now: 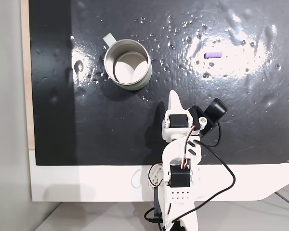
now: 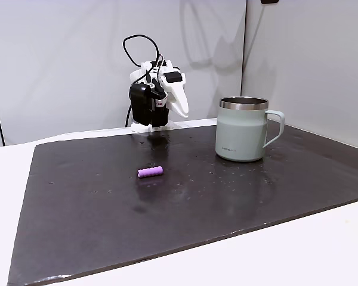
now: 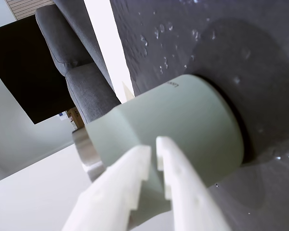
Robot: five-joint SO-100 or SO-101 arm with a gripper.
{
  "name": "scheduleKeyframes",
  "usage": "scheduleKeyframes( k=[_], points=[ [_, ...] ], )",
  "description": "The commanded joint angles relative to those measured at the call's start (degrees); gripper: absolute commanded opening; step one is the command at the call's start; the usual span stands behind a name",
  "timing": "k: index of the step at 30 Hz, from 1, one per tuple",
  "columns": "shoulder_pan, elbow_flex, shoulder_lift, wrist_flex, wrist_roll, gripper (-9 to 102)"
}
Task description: Grasp a pengrip and put it in the cup.
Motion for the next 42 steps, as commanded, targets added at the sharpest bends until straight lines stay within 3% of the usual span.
scheduleKeyframes(
  k=[1, 10, 21, 27, 42],
  points=[
    [0.09, 2.37, 0.62, 0.26, -0.62, 0],
    [0.09, 1.76, 0.62, 0.62, -1.32, 0],
    [-2.99, -20.65, -1.67, 13.36, -3.16, 0],
    [-1.32, -38.94, -17.23, 19.60, -6.15, 0],
    [13.89, -77.08, -53.44, 35.42, -10.28, 15]
  ],
)
